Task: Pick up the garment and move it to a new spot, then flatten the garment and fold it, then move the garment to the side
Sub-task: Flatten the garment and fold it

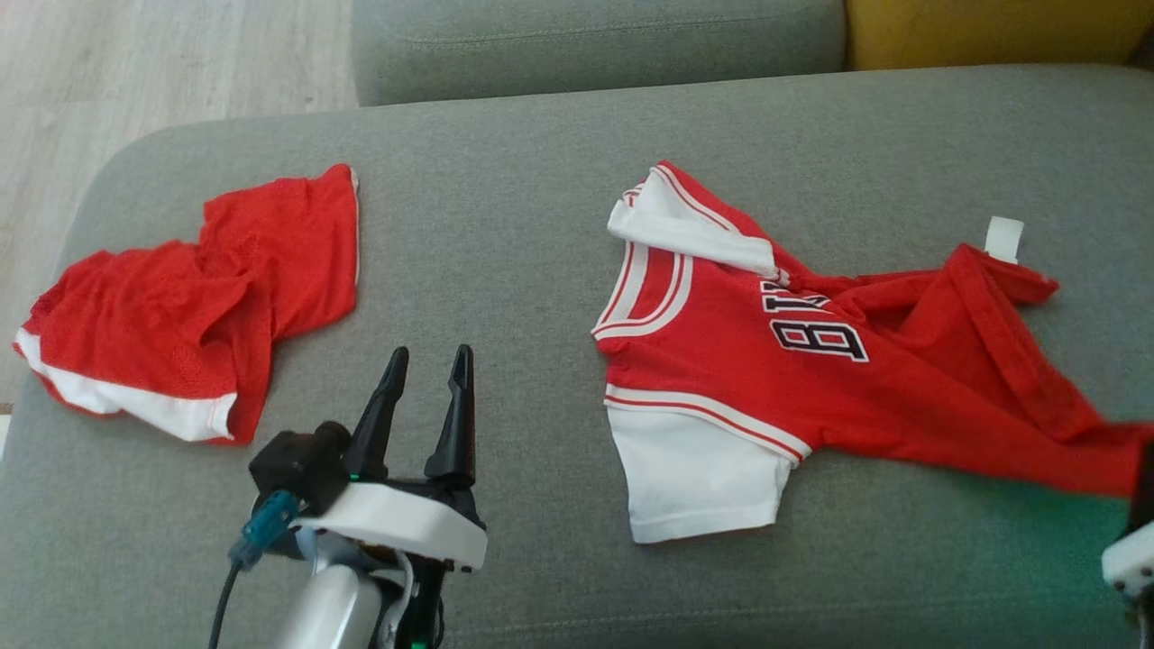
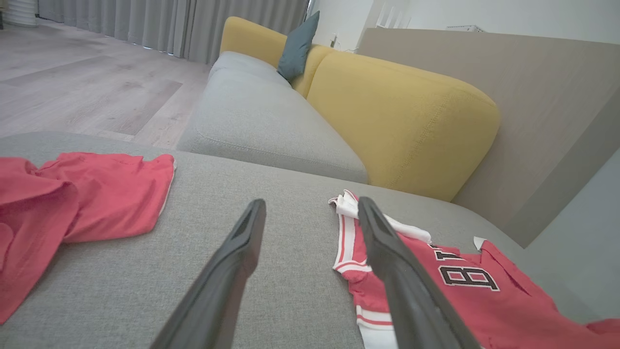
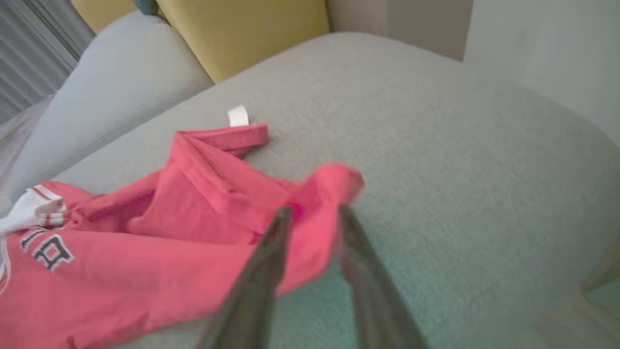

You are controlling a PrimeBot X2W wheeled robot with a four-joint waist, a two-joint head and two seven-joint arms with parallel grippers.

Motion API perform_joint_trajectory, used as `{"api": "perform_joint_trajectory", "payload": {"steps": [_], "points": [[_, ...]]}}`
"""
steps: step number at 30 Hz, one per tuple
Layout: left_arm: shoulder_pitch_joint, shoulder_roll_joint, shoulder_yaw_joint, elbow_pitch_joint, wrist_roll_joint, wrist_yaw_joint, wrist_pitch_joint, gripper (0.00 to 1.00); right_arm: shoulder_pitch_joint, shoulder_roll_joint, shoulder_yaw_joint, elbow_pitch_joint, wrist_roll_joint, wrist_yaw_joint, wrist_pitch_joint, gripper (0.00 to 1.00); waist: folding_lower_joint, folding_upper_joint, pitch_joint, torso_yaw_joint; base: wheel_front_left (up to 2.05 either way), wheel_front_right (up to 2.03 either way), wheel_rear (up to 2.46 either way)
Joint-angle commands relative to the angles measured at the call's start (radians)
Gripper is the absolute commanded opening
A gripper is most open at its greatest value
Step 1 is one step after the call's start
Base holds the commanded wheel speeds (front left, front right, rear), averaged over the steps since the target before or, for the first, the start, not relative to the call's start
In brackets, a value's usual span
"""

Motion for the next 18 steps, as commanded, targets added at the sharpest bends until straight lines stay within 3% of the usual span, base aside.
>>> {"api": "perform_joint_trajectory", "payload": {"steps": [1, 7, 18], "points": [[-0.034, 0.002, 0.029, -0.03, 0.009, -0.002, -0.006, 1.0, -0.028, -0.017, 0.045, -0.075, -0.006, -0.001, -0.031, 1.0, 0.0, 0.0, -0.004, 0.008, 0.0, 0.0, 0.0], [-0.03, 0.002, 0.026, -0.026, 0.009, 0.001, -0.006, 1.0, -0.021, -0.017, 0.134, -0.184, -0.034, -0.001, -0.088, 1.0, 0.0, 0.0, -0.015, 0.03, 0.0, 0.0, 0.0], [-0.021, 0.002, 0.021, -0.028, 0.013, 0.007, -0.006, 1.0, -0.033, -0.017, 0.407, -0.308, -0.045, -0.001, -0.182, 1.0, 0.0, 0.0, -0.033, 0.087, 0.0, 0.0, 0.0]]}}
